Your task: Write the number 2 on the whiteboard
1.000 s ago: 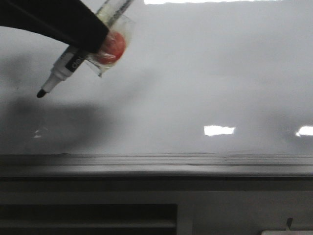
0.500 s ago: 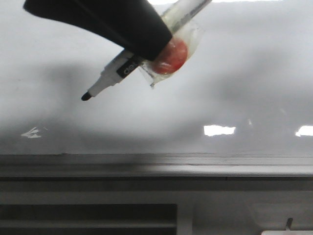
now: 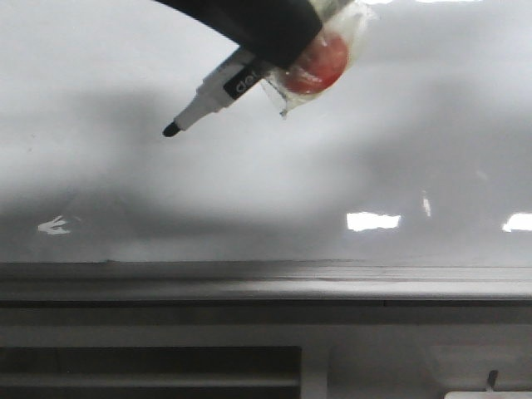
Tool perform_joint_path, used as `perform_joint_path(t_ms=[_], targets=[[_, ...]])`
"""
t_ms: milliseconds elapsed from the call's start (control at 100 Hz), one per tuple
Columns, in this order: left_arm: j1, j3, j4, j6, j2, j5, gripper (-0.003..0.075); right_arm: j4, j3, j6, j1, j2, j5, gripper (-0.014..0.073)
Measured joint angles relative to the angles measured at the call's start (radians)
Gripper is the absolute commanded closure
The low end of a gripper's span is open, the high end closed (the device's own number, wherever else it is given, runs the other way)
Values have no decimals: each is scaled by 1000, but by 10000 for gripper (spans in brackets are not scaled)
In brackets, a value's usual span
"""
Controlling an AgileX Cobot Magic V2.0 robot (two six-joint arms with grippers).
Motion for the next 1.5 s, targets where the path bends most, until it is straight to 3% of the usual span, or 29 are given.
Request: perform_joint_path(t_ms=[880, 1500], targets=[[-5, -141, -35, 83, 65, 87, 741, -55, 0, -5, 24, 34, 4, 233], [-6, -145, -31, 99, 65, 125, 741, -57, 0, -2, 25, 37, 5, 234]])
